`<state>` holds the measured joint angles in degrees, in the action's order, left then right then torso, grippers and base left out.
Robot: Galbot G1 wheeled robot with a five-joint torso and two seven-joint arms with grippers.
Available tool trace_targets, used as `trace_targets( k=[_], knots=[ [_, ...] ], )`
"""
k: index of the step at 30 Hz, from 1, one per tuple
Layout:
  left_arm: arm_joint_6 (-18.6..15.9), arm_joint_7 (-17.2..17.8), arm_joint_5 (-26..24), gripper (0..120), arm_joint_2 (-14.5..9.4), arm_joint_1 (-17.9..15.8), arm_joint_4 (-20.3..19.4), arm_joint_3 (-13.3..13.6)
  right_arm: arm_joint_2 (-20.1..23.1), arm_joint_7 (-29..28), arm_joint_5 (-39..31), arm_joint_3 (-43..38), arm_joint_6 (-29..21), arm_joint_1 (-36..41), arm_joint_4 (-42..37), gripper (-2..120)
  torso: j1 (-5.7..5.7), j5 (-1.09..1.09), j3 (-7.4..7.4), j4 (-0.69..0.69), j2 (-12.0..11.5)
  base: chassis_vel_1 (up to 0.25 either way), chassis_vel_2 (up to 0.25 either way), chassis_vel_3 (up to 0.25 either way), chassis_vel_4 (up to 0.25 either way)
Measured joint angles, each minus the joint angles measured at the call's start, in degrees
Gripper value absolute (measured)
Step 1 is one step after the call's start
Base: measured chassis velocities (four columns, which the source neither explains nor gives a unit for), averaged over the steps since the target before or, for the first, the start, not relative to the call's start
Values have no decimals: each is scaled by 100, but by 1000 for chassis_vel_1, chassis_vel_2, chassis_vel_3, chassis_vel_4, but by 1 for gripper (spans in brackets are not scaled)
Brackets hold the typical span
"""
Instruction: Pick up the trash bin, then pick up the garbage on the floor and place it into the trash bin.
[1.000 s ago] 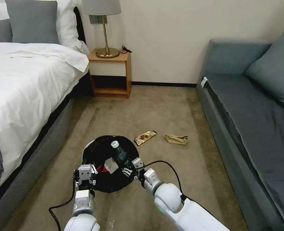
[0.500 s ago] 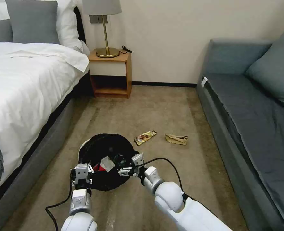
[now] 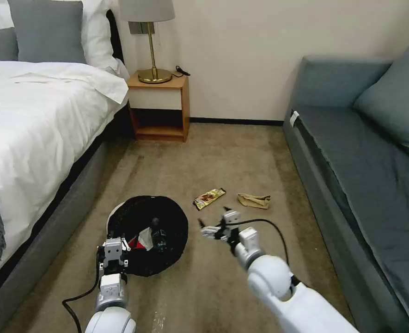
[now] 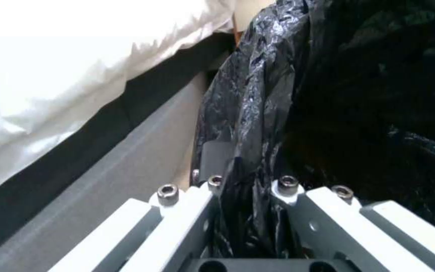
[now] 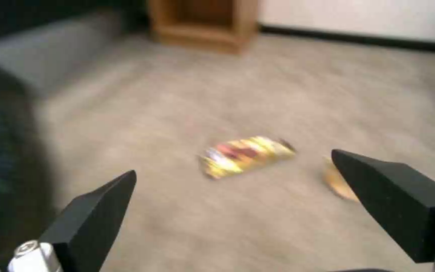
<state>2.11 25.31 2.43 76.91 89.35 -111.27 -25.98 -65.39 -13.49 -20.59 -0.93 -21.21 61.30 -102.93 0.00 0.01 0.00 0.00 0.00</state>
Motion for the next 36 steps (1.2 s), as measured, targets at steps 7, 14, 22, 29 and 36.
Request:
trace_targets(
  k=[7, 14, 22, 29, 36],
  knots=[
    [51, 10, -5, 1, 20, -23, 131, -58, 52, -193, -173, -349, -123, -144, 637, 100, 0, -1, 0, 0, 0, 0, 0, 0, 0],
    [60, 10, -5, 1, 2, -22, 154, -58, -95, -204, -162, -438, -111, -288, 1044, 100, 0, -1, 0, 1, 0, 0, 0, 0, 0],
    [128, 11, 1, 1, -72, 22, 170, -75, -246, -192, -69, -469, 34, -310, 1301, 100, 0, -1, 0, 1, 0, 0, 0, 0, 0],
    [171, 11, 16, 1, -54, 37, 204, -55, -264, -167, -69, -471, 89, -278, 1319, 100, 0, -1, 0, 0, 0, 0, 0, 0, 0],
    [239, 11, 92, 1, 15, 38, 267, 5, -264, -119, -69, -471, 200, -242, 1365, 100, 0, -1, 0, 0, 0, 0, 0, 0, 0]
  ],
)
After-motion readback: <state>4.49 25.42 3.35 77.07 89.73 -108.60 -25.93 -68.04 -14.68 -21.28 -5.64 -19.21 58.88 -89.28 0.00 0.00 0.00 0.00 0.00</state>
